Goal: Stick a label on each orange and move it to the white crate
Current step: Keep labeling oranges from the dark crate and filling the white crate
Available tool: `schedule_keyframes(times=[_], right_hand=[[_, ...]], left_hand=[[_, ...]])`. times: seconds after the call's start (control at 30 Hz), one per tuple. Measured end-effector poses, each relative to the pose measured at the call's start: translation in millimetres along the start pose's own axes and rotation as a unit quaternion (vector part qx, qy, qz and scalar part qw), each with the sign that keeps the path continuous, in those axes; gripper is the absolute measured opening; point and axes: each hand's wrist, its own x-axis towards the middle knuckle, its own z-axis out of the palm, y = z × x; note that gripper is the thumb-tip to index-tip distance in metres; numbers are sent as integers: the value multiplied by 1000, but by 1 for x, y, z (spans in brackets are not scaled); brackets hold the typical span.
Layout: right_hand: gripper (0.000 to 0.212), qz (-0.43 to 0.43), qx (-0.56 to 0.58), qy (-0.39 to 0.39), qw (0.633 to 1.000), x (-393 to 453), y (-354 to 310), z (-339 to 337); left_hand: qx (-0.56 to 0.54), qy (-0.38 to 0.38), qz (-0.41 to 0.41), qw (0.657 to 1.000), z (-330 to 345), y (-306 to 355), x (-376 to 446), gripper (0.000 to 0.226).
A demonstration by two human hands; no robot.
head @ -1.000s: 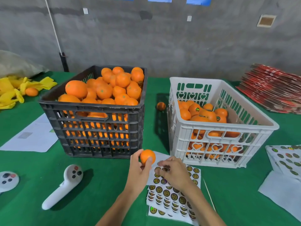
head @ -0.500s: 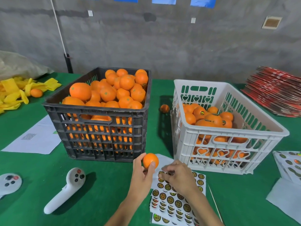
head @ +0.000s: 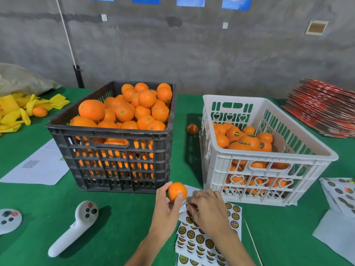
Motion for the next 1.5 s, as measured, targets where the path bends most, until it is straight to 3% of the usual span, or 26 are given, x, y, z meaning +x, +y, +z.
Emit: schedule_keyframes(times=[0.27,0.57,1.0,1.17,1.23,1.3,1.5], right_hand=[[27,79,75,-50,993,9,-7,-3],[41,90,96,-18,991,-13,0,13],[23,94,82,49,991,-18,-17,12],[9,57,90,69,992,-23,-19,11],[11,90,231,81,965,-23,-16,8],[13,117,394,90,907,-19,-10,1],[13,96,574,118,804,-3,-27,-22]], left_hand=[[25,9,17,999,0,-2,0,44],[23,13,12,1000,1,-3,1,48],[31,16,21,999,1,-6,1,49],[32,17,21,999,2,-8,2,47],[34,15,22,999,2,-7,2,46],[22,17,25,999,1,-4,1,44],[-78,30,47,995,-1,26,0,51]])
